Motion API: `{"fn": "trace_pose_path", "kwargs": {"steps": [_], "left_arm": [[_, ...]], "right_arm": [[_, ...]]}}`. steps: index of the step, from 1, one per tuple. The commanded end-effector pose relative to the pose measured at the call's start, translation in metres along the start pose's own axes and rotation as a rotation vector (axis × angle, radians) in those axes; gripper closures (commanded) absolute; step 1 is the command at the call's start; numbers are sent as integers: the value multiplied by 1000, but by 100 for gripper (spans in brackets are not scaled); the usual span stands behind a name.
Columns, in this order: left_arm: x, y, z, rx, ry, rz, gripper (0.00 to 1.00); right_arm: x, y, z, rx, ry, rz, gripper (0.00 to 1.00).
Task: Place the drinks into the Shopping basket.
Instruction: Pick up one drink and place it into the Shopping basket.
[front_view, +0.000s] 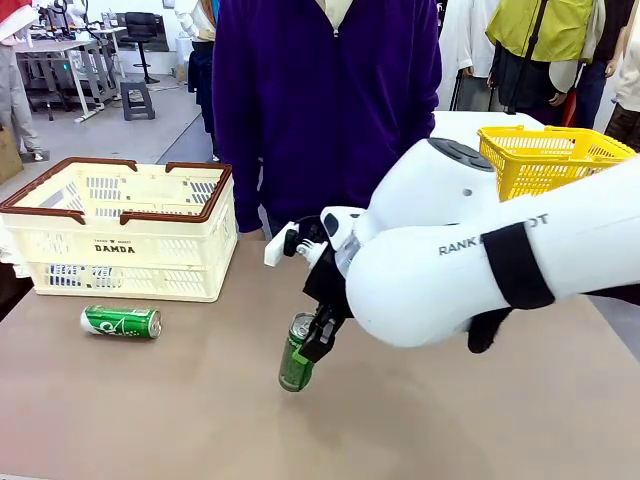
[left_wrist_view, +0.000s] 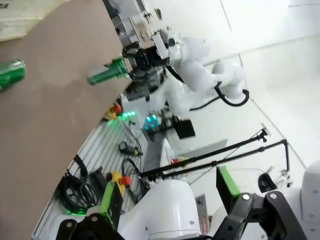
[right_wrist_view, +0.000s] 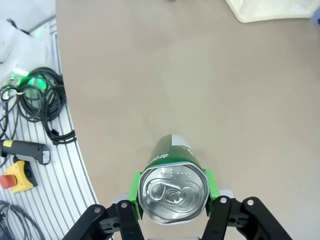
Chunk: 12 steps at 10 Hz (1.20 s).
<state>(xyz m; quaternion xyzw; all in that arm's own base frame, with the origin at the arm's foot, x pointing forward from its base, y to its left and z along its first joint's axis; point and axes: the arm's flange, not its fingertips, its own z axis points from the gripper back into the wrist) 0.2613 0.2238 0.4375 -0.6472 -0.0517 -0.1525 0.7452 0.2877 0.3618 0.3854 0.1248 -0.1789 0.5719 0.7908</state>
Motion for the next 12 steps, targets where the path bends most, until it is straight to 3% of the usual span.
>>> {"fn": "trace_pose_path", "kwargs": {"steps": [1,2,6,7,8,9,12], "left_arm": [[20,15,-13,-10,42,105,0],[0,0,0,0,0,0,0],[0,0,0,0,0,0,0],[0,0,0,0,0,0,0],[0,0,0,0,0,0,0],[0,0,0,0,0,0,0],[0,0,0,0,0,0,0]], "right_arm": [[30,0,-5,-2,34,54,100],[42,1,-12,-25,76,69,100],[65,0,-38,-45,163,109,100],[65,1,-39,-27,159,113,62],[65,0,-40,-11,153,109,6],[64,-1,-38,-7,149,101,0],[45,-16,3,13,50,-1,0]]}}
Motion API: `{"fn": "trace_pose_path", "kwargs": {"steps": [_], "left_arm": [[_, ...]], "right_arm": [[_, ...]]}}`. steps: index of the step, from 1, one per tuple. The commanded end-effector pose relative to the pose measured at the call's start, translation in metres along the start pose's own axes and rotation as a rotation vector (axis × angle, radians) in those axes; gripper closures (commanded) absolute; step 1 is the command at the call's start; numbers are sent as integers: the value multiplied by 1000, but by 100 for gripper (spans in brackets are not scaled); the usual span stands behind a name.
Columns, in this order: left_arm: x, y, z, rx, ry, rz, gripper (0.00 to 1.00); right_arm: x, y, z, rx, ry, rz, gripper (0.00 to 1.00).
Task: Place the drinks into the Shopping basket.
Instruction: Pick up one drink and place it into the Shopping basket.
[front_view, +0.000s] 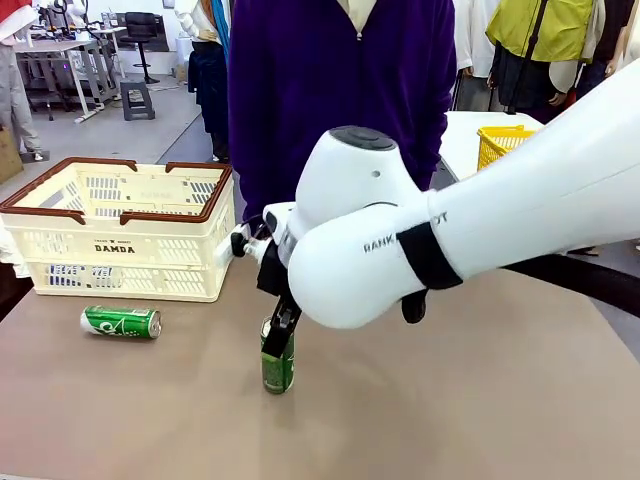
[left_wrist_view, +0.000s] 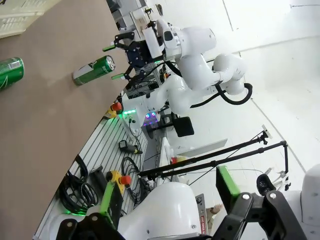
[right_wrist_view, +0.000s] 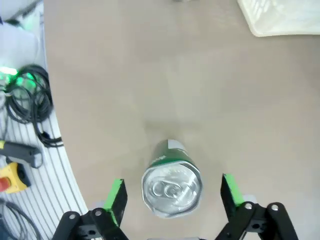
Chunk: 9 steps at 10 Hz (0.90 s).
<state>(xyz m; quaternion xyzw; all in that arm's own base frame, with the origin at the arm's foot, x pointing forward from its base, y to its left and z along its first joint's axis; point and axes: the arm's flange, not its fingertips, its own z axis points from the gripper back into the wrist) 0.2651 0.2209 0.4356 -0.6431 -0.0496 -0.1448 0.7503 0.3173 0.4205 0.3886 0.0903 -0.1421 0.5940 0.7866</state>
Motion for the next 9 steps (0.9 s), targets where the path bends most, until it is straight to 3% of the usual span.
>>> {"fn": "trace_pose_path", "kwargs": {"steps": [1,2,3,5,8,9], "left_arm": [[-4,-3,3,-13,5,-15,0],[-4,-3,3,-13,5,-15,0],[-4,-3,3,-13,5,-15,0],[-4,-3,3,-13,5,-15,0],[-4,-3,3,-13,5,-15,0],[-4,-3,3,-13,5,-15,0]], "right_arm": [[-45,-14,60,23,-79,-138,0],[-86,-25,99,70,-111,-271,0],[-145,-44,137,155,-166,-495,0],[-268,-79,176,285,-372,-901,0],[-414,-83,182,466,-635,-1184,0],[-447,-80,175,559,-755,-1212,0]]}}
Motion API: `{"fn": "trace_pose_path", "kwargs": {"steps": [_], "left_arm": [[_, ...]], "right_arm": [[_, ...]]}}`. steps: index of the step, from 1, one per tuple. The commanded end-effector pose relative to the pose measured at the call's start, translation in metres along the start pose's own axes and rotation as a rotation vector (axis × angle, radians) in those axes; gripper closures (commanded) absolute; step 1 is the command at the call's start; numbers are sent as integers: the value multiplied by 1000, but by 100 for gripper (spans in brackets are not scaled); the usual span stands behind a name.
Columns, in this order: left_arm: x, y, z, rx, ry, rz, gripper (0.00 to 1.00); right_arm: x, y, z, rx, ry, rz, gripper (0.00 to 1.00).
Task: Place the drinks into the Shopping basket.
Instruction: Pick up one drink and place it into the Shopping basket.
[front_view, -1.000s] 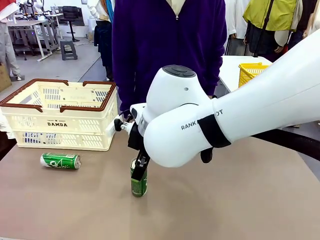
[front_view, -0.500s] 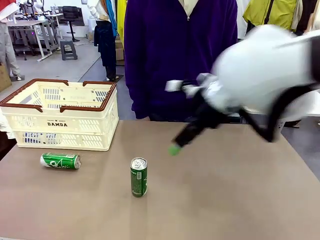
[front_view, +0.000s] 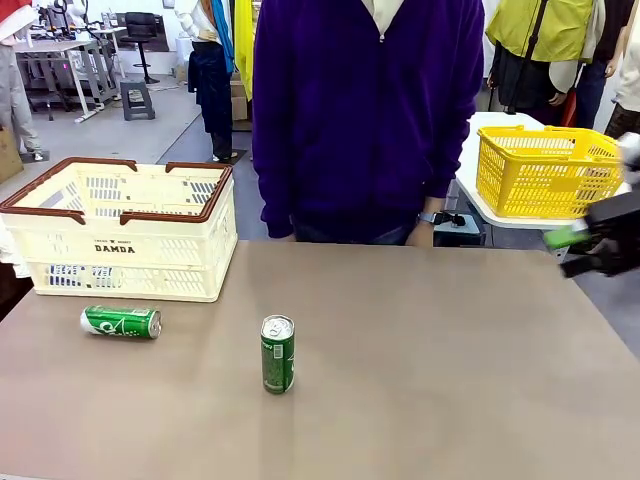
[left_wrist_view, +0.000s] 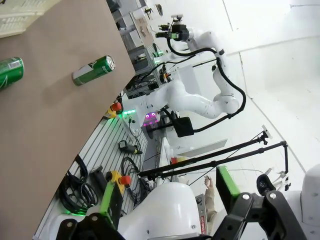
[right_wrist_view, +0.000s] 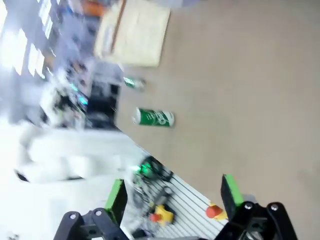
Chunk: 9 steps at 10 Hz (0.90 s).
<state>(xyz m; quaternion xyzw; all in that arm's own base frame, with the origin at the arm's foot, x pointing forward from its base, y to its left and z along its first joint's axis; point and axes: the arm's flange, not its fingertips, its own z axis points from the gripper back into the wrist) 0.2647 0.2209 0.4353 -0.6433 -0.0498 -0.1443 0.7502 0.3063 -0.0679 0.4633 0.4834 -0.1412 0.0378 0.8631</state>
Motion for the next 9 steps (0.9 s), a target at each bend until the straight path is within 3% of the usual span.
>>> {"fn": "trace_pose_path", "kwargs": {"steps": [1,3,4,5,9], "left_arm": [[-3,-3,3,-12,6,-16,0],[-3,-3,3,-12,6,-16,0],[-3,-3,3,-12,6,-16,0],[-3,-3,3,-12,6,-16,0],[0,0,0,0,0,0,0]], "right_arm": [[-72,-60,-8,272,-198,-94,0],[-99,-96,3,397,-348,-107,0],[-100,-104,-7,222,-358,-179,0],[-37,-91,66,303,-287,-164,0],[-37,-91,66,303,-287,-164,0]]}}
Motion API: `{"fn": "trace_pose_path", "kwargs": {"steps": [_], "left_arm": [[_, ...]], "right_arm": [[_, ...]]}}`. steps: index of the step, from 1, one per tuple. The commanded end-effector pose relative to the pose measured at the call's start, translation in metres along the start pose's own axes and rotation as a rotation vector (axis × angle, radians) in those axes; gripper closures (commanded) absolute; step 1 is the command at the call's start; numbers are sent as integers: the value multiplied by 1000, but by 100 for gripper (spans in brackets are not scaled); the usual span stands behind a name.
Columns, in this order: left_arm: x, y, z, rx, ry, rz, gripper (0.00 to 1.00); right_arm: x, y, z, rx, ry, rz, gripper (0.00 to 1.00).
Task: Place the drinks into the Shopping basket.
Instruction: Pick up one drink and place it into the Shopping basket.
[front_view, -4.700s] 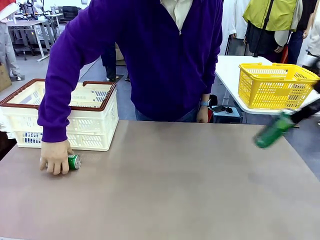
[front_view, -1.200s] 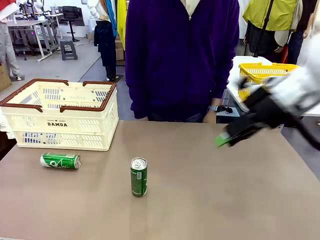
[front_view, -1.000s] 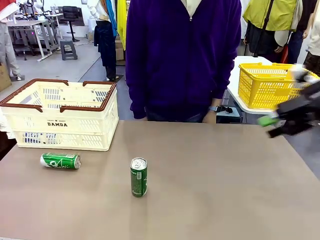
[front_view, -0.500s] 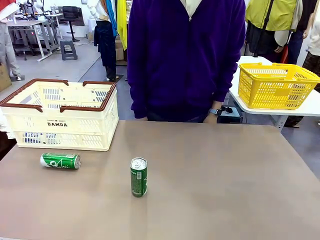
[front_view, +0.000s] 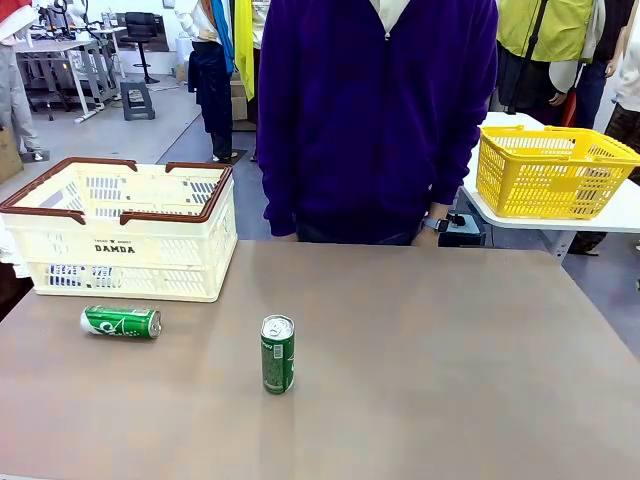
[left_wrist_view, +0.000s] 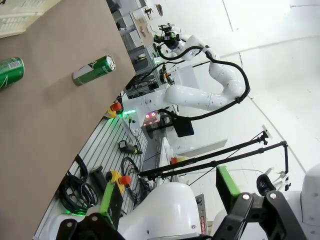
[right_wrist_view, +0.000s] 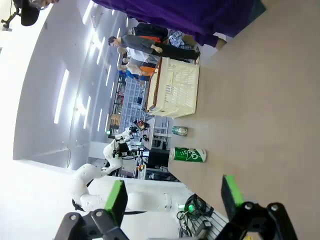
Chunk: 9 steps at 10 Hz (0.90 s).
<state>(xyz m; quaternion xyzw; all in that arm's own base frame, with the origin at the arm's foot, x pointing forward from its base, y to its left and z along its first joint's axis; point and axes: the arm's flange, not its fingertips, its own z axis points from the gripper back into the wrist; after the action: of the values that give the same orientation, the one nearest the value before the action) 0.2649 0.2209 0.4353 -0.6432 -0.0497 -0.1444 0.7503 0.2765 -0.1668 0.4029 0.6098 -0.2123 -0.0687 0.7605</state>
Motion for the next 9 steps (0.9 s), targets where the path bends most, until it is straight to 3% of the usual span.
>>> {"fn": "trace_pose_path", "kwargs": {"steps": [1,3,4,5,8,9], "left_arm": [[24,-47,-33,87,101,-24,0],[74,-128,-153,309,332,30,0],[97,-145,-229,420,512,94,0],[112,-150,-293,507,577,164,0],[107,-136,-435,703,618,111,0],[105,-128,-467,806,440,20,0]], "right_arm": [[2,7,4,18,-23,-19,0],[2,7,4,18,-23,-19,0],[2,7,4,18,-23,-19,0],[2,7,4,18,-23,-19,0],[2,7,4,18,-23,-19,0],[2,7,4,18,-23,-19,0]]}}
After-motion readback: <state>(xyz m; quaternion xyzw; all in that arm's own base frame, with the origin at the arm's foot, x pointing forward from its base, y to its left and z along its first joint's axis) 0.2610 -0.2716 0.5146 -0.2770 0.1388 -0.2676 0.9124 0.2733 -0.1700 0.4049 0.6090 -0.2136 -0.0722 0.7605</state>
